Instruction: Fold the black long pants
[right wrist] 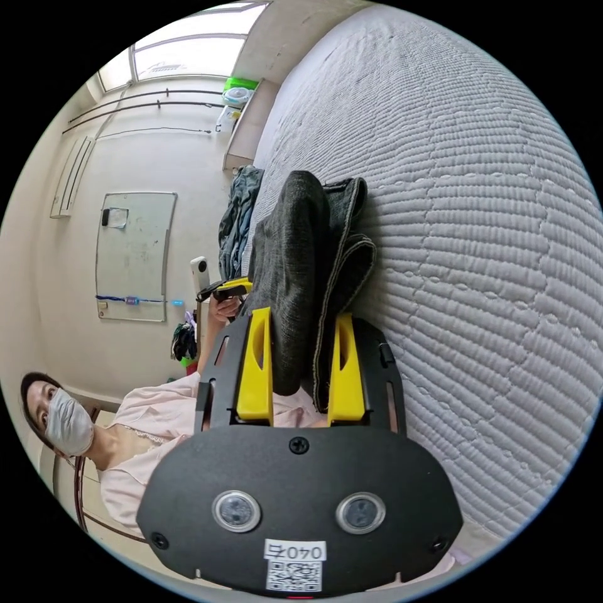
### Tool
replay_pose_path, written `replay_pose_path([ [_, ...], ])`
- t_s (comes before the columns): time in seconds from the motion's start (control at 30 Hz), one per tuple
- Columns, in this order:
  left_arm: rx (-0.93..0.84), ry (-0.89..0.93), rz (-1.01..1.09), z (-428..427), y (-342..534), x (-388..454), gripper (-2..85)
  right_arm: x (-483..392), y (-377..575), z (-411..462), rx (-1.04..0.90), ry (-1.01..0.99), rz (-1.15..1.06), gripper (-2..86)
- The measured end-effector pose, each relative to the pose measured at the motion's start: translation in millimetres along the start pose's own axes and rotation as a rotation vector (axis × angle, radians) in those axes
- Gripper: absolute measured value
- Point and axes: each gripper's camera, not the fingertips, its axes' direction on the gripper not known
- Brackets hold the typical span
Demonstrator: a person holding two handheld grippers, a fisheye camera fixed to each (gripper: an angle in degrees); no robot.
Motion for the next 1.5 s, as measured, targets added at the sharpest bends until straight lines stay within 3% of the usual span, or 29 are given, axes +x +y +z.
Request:
replay_pose_path([
  [0.2,-0.002,-0.149,0.107,49,12,33,-0.4,-26,15,6,0.023,0.012,-0.081,7.8],
  [0.4,-0.001,-0.308,0.241,96,15,96,-1.0,-80,53,-3,0.102,0.138,-0.198,7.2],
  [0.57,0.004,-0.416,0.335,169,-7,158,-1.0,-84,93,-24,0.232,0.176,-0.166,7.2],
  [0.77,0.129,-0.559,0.599,255,-88,294,-1.3,-100,135,-80,0.542,0.277,-0.141,7.0],
  [0.97,0.37,-0.628,0.838,300,-234,484,-0.6,-132,140,-186,1.046,0.324,-0.138,6.8],
  [1.03,0.449,-0.592,0.823,304,-284,537,1.0,-127,121,-233,1.267,0.219,-0.092,6.7],
  [1.13,0.616,-0.618,0.528,297,-352,580,1.1,-114,74,-274,1.453,0.175,0.048,6.7],
  [1.2,0.794,-0.614,0.47,293,-339,589,-0.1,-103,43,-283,1.504,0.198,0.17,6.9],
  [1.27,0.893,-0.675,0.704,319,-285,599,-0.7,-82,17,-281,1.488,0.202,0.302,7.1],
  [1.33,0.839,-0.696,0.834,344,-249,588,-0.8,-55,6,-266,1.46,0.136,0.405,7.4],
  [1.5,0.673,-0.694,0.915,370,-188,529,-0.9,-61,19,-245,1.426,0.138,0.323,9.3],
])
